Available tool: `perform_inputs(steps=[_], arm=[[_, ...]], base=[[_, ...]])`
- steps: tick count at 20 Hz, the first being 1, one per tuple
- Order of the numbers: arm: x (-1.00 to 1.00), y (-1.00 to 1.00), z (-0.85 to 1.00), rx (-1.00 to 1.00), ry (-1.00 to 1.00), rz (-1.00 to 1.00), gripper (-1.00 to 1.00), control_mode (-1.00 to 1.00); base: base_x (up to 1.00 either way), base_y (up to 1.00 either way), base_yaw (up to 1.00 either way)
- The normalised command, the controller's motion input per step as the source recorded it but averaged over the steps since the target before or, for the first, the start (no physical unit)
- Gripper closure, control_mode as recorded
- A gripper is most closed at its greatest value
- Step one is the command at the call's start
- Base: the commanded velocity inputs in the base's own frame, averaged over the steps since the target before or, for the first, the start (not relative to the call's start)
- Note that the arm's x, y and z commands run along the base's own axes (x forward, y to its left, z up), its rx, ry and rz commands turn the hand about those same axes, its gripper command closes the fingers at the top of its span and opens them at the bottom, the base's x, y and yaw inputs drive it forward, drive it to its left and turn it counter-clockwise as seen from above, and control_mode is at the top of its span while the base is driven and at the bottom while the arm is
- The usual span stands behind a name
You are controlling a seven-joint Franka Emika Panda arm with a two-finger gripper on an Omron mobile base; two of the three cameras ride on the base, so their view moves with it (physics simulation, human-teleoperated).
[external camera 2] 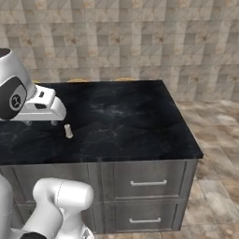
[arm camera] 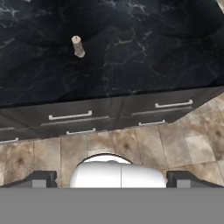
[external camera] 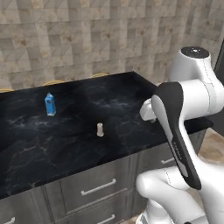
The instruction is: Pick the jar and candle from the dining table and place them in the open cabinet. Close the cabinet after placing the objects.
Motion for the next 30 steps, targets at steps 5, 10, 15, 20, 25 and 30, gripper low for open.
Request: perform_inputs(steps=[5, 10, 15, 20, 25, 30], arm=[[0.00, 0.00, 0.00, 0.00, 0.00, 0.00, -1.00, 1.00], [0.00, 0.00, 0.00, 0.00, 0.00, 0.00, -1.00, 1.00], [0.15, 0.00, -0.04, 0.00, 0.01, 0.09, -1.00, -1.00], [0.27, -0.14, -0.15, 0.10, -0.05, 0.17, -1.00, -1.00], [0.38, -0.15, -0.55, 0.14, -0.14, 0.37, -1.00, -1.00], [0.46, -0.27, -0.67, 0.09, -0.13, 0.34, -1.00, -1.00]], base=[[0.60, 0.39, 0.02], [0.49, 0.28, 0.22], [0.17, 0.14, 0.10], [0.00, 0.00, 0.00], [0.00, 0.00, 0.00], [0.00, 0.00, 0.00]])
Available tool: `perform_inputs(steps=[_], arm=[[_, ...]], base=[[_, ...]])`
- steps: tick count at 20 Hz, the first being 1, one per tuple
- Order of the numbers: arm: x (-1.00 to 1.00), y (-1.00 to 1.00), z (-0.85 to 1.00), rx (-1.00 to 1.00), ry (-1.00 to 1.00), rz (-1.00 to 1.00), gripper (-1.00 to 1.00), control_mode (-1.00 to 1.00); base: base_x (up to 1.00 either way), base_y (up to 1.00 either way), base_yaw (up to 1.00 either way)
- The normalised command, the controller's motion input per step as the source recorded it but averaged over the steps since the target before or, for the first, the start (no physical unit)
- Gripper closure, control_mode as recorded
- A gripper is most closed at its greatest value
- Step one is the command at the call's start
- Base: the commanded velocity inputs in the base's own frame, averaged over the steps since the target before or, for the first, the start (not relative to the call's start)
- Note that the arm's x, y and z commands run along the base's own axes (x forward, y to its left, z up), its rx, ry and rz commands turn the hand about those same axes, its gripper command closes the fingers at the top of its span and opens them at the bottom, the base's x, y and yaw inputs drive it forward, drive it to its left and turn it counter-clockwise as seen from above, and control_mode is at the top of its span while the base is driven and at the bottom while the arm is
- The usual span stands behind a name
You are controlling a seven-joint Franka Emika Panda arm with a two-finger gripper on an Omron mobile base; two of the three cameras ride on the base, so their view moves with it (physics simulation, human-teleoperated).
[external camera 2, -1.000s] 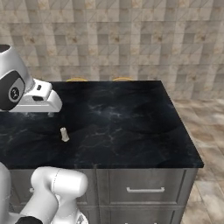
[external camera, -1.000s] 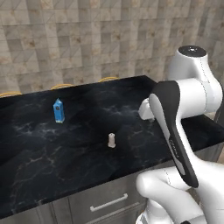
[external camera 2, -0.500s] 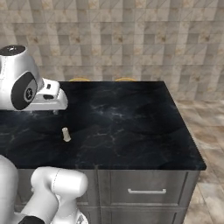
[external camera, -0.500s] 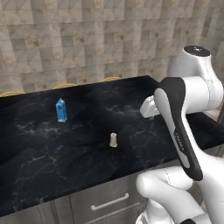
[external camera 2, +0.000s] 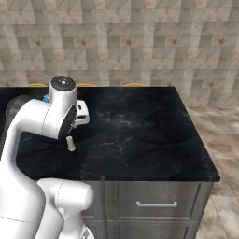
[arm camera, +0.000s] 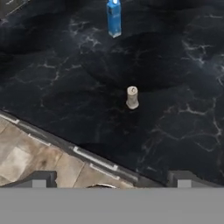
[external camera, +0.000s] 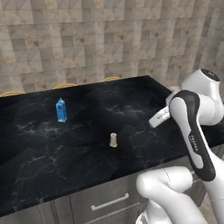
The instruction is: Pick the jar and candle from the dining table and place them in the open cabinet. Close the cabinet after placing the objects.
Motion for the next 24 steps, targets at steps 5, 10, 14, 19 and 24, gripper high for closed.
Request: perform_inputs(steps=[5, 10, 14, 19, 24], arm=[[0.64, -0.18, -0.37, 0.03, -0.14, 0.36, -1.00, -1.00], [0.55, -0.10, -0.29, 0.01, -0.07, 0.39, -1.00, -1.00], [0.43, -0.15, -0.46, 0.01, 0.00, 0.41, -1.00, -1.00], [0.50, -0.21, -0.65, 0.00, -0.08, 0.40, -1.00, -1.00], [0.65, -0.07, -0.49, 0.02, -0.26, 0.43, -1.00, -1.00]], base=[[0.00, 0.00, 0.00], [0.00, 0.00, 0.00], [0.00, 0.00, 0.00], [0.00, 0.00, 0.00], [0.00, 0.00, 0.00]])
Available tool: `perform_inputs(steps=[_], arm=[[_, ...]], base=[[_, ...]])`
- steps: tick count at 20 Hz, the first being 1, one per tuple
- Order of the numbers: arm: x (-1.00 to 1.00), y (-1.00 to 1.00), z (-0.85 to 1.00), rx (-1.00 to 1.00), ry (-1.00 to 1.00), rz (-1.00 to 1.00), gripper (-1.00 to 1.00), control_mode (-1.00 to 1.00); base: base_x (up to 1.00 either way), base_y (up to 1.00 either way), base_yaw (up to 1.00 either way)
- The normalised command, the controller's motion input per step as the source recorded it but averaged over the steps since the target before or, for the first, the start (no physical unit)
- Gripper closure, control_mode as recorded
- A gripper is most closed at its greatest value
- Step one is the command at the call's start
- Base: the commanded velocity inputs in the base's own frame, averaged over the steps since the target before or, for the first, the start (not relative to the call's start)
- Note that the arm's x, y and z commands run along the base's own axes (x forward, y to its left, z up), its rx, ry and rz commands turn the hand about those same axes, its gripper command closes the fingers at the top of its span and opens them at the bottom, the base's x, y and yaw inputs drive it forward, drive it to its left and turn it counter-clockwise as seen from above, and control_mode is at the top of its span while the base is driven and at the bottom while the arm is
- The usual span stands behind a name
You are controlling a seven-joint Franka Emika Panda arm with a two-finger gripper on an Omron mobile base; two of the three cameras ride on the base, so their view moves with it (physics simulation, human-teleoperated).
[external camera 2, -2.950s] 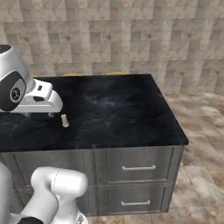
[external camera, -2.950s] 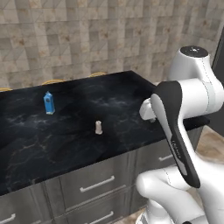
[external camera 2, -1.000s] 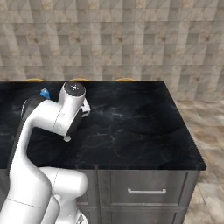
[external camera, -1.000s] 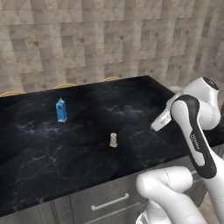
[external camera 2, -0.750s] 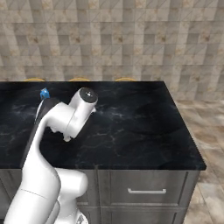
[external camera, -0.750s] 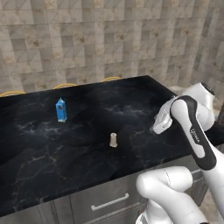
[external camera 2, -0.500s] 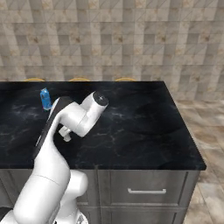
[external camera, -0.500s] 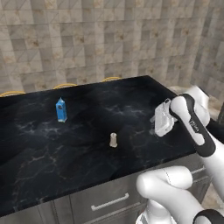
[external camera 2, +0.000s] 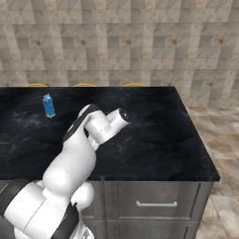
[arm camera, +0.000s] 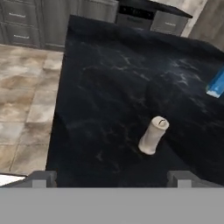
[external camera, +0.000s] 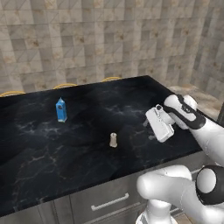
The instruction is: Pick the jar and candle from the dining table and place them in the open cabinet. Close the cabinet after placing the objects.
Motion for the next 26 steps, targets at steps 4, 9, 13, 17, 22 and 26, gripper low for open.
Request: perform_inputs(steps=[4, 9, 13, 17, 22, 26], arm=[[0.53, 0.01, -0.13, 0.02, -0.01, 0.42, -1.00, -1.00], [0.61, 0.01, -0.05, 0.10, 0.10, 0.32, -1.00, -1.00], [0.56, 0.04, -0.09, 0.15, 0.15, 0.25, -1.00, -1.00], [0.36, 0.24, -0.37, 0.07, 0.01, 0.21, -1.00, -1.00], [0.18, 0.16, -0.59, 0.13, 0.00, 0.04, -1.00, -1.00], [0.00, 0.18, -0.51, 0.14, 0.08, 0.00, -1.00, -1.00]], base=[[0.00, 0.00, 0.00], [0.00, 0.00, 0.00], [0.00, 0.00, 0.00], [0.00, 0.00, 0.00], [0.00, 0.00, 0.00], [0.00, 0.00, 0.00]])
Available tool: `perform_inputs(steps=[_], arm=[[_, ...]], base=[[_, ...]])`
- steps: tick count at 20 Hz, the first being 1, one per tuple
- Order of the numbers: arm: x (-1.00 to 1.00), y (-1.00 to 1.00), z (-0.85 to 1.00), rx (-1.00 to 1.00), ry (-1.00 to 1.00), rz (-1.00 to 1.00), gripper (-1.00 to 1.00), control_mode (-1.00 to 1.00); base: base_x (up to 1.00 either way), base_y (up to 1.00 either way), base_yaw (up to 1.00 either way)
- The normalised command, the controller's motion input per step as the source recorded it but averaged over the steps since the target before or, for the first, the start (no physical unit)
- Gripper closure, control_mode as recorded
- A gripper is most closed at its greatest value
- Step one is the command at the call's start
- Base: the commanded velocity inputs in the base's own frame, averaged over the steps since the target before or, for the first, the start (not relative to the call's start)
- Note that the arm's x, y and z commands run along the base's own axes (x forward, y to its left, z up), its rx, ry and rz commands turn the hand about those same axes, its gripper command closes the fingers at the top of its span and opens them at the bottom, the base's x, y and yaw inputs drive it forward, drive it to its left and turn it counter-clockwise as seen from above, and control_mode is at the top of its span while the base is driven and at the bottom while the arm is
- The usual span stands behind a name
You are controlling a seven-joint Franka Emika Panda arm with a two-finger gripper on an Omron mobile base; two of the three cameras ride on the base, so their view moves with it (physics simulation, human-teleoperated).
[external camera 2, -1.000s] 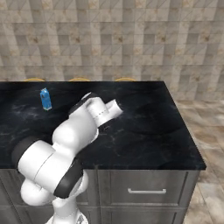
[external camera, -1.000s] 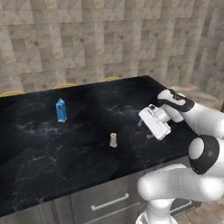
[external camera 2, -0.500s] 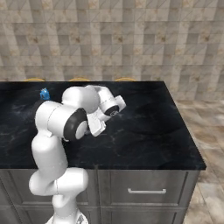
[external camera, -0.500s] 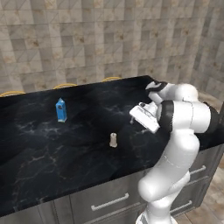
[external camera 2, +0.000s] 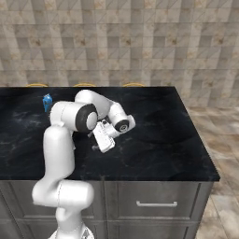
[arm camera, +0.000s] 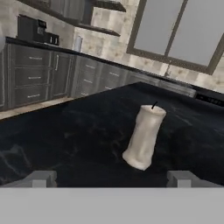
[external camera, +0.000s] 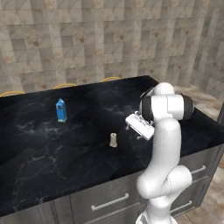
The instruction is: Pick the jar and candle from the dining table and place them in the open cabinet. Close the cabinet after placing the objects.
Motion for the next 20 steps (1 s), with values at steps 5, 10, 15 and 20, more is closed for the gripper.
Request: perform_inputs(steps=[5, 10, 15, 20], arm=[[0.13, 0.21, -0.01, 0.26, 0.41, 0.00, -1.00, -1.00], [0.09, 0.33, 0.26, 0.07, 0.38, 0.00, -1.00, -1.00], [0.00, 0.04, -0.01, -0.17, -0.04, 0.00, -1.00, -1.00], [0.05, 0.02, -0.02, -0.27, -0.13, 0.00, -1.00, -1.00]], base=[[0.00, 0.00, 0.00], [0.00, 0.00, 0.00], [0.00, 0.00, 0.00], [0.00, 0.00, 0.00]])
